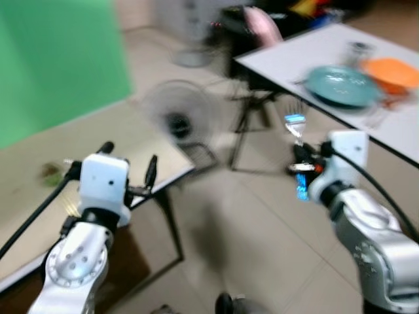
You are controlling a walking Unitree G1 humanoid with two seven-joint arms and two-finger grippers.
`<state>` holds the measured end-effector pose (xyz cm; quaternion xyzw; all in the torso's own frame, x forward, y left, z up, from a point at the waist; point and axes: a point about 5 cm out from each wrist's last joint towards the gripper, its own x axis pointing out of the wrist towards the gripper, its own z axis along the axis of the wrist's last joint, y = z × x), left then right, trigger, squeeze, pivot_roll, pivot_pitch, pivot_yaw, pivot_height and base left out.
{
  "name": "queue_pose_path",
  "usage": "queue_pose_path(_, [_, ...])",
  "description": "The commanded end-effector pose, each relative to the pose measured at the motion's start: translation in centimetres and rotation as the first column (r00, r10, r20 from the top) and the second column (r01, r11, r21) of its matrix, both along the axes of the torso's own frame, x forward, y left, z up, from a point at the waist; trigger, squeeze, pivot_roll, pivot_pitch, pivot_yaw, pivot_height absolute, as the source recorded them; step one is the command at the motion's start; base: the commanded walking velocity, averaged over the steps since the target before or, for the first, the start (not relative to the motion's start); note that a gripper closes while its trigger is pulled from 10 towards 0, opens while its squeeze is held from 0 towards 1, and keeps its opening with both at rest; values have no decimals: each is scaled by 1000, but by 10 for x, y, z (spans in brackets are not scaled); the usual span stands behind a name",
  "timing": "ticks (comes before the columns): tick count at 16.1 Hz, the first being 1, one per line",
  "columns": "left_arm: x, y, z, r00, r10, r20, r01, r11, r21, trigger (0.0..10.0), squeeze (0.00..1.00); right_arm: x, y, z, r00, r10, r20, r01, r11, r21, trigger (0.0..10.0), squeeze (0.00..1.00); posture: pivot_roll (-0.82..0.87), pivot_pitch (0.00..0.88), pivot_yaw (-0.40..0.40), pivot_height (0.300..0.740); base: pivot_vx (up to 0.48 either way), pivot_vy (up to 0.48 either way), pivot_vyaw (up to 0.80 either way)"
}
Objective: Setting the table
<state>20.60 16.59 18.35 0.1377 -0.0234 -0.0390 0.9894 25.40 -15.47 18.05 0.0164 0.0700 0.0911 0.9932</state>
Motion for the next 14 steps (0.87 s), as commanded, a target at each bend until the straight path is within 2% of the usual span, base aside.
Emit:
queue_pose_path(1, [-3,1,2,1000,15,16,-15,1000,5,10000,0,3,-3,2,1000,-19,22,19,1000,-8,10000,0,27,53,-3,740,0,0,-706])
queue_pose_path(4, [-4,3,2,999,24,22,-24,1000,-4,10000,0,5,-6,0,996,-73,46,76,995,-60,10000,0,29,54,-3,740,0,0,-710])
queue_pose_path(7, [-4,2,2,1000,11,17,-11,999,-38,10000,0,3,-4,-6,999,-44,-16,44,999,10,10000,0,27,55,-1,740,0,0,-733])
queue_pose_path(11, [-2,3,2,1000,17,13,-16,998,-53,10000,0,7,-4,-6,997,-74,-10,74,997,-3,10000,0,25,55,3,740,0,0,-758])
queue_pose_path(14, [-1,3,2,1000,7,10,-6,998,-63,10000,0,9,-6,-5,995,-97,-16,97,995,4,10000,0,17,57,11,740,286,0,-773])
